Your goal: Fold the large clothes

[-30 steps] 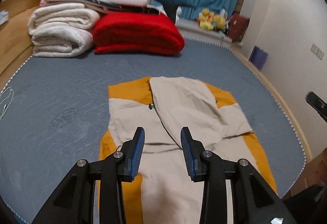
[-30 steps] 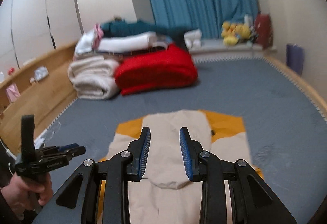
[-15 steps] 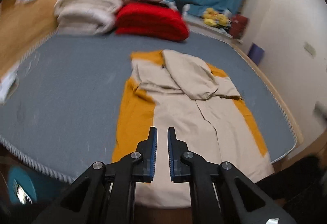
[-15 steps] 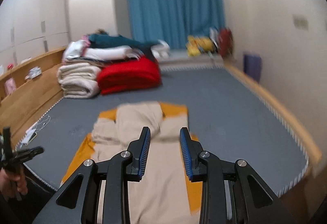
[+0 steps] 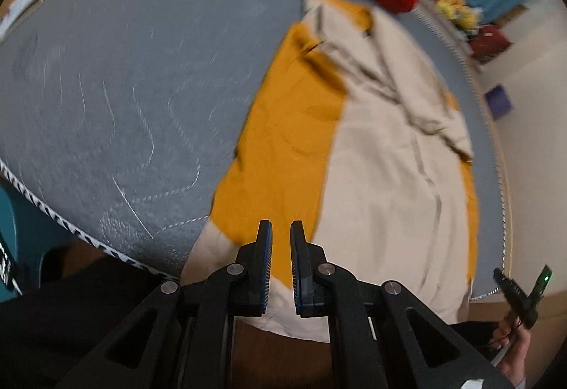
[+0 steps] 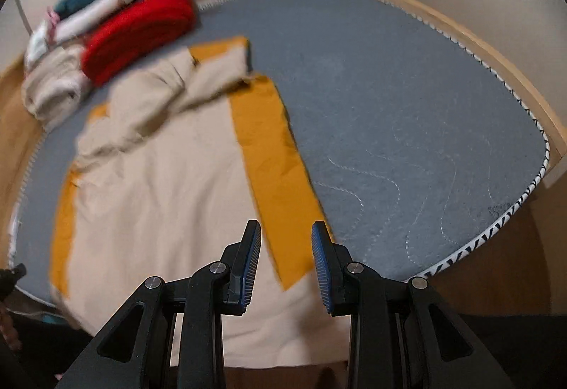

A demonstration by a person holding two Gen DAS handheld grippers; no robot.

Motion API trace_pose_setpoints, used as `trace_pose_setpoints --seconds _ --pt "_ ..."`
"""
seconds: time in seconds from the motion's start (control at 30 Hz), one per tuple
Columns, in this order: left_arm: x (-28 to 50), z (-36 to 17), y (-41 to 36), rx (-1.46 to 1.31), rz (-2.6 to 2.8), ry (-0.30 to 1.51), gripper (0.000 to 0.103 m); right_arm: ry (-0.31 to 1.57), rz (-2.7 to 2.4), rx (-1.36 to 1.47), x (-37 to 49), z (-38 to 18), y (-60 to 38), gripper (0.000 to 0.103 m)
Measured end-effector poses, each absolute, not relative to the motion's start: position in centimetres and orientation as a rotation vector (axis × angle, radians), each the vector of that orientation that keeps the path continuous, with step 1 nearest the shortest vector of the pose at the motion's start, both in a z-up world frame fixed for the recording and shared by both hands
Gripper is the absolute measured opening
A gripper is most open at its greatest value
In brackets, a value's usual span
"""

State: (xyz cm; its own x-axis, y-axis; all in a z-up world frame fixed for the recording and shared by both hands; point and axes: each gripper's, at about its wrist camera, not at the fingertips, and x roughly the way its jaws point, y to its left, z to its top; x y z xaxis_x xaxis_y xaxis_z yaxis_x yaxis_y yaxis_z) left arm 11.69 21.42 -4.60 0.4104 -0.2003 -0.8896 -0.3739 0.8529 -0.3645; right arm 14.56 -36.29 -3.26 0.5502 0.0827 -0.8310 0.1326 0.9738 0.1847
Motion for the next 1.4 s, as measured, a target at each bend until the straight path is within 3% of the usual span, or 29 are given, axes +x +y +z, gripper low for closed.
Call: trace_pose_setpoints --seconds 0.1,0.17,0.3,0.43,0.6,0.8,0.87,0.97,1.03,1.1,1.4 --pt "12.9 -6.5 22.1 -0.599 0.157 1.229 0.020 1.110 0.001 0.298 16.6 -6.2 -36.6 0.032" --pt "13.1 -7.8 22.4 -0.597 0.185 1.269 0.037 1.168 -0.015 0.279 17.3 -8.0 -36.9 0.033" --pt "13.2 -9.4 22.7 -0.542 0.244 1.310 0.038 1.232 -0.087 0.276 17.9 -10.1 -38.2 0.037" --pt "12.7 -10.4 23.5 -0.522 0.285 1.332 0.038 1.307 -0.146 0.309 17.8 -12.0 -39.6 0.048" --pt "12.7 -11.4 22.8 -0.482 0.252 1.357 0.038 1.325 -0.148 0.295 18.0 -12.8 -39.7 0.055" --pt "13.6 -11.7 21.3 -0.380 0.212 1.326 0.038 1.326 -0.109 0.242 17.7 -12.8 -38.3 0.056" --pt "14.0 -11.8 20.7 -0.344 0.206 1.315 0.033 1.326 -0.094 0.227 17.8 -12.8 -37.8 0.056" --pt "14.5 -11.7 19.7 -0.312 0.181 1.308 0.015 1.319 -0.074 0.218 17.5 -12.8 -37.2 0.048" --pt "14.6 -11.2 19.2 -0.317 0.154 1.300 0.011 1.312 -0.060 0.224 17.3 -12.6 -36.9 0.028" --pt "14.3 -10.6 18.7 -0.333 0.127 1.280 0.011 1.303 -0.042 0.261 17.3 -12.3 -37.0 0.020" --pt "14.7 -12.7 18.0 -0.378 0.153 1.330 0.017 1.316 -0.043 0.260 16.8 -12.5 -37.6 0.025"
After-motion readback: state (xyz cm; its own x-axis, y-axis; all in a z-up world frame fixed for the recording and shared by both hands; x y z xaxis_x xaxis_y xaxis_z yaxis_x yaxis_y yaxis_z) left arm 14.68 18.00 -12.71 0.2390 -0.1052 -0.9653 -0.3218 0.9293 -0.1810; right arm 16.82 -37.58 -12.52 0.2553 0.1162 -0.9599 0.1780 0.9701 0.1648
